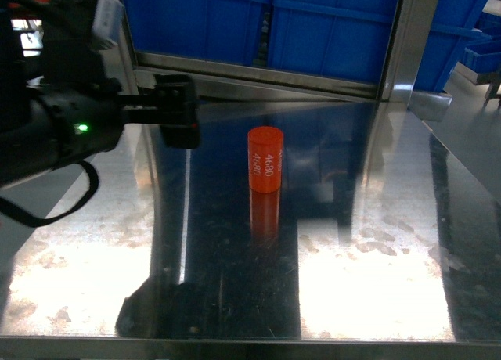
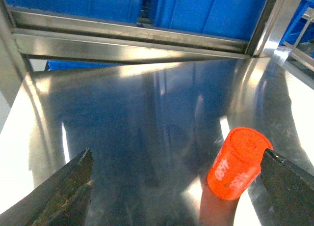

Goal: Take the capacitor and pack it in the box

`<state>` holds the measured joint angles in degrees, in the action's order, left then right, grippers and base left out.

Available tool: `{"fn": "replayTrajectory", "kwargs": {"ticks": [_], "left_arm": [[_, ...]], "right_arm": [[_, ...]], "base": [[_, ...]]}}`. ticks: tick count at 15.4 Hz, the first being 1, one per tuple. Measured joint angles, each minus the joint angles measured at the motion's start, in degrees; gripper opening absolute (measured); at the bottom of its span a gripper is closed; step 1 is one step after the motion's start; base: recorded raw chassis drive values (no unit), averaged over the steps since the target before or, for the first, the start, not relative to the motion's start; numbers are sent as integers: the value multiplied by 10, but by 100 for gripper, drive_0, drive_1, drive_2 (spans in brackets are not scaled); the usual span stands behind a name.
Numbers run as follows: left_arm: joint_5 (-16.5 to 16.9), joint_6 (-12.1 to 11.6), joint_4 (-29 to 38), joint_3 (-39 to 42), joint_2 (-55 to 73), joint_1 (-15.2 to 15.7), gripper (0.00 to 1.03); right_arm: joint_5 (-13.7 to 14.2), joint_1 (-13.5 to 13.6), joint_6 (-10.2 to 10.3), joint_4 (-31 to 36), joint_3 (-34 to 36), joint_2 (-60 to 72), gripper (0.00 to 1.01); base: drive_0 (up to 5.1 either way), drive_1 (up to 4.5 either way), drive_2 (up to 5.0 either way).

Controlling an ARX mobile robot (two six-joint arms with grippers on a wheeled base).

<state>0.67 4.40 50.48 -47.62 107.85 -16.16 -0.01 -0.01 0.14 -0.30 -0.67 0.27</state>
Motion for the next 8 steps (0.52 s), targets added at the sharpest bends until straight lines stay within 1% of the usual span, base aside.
{"fn": "replayTrajectory", "kwargs": {"ticks": [1,3,5,8], "left_arm": [[-3,2,-8,-42,25,-16,98],[-7,2,-13,-87,51,-40,98],[-12,2,-25,-115,91,-59,98],[-16,1,-43,-144,136,-77,98]], "right_arm": [[0,0,0,0,0,0,98],[0,0,0,0,0,0,98],[0,0,0,0,0,0,98],[0,0,0,0,0,0,98]], "base": [[0,0,0],[0,0,0],[0,0,0],[0,0,0]]}}
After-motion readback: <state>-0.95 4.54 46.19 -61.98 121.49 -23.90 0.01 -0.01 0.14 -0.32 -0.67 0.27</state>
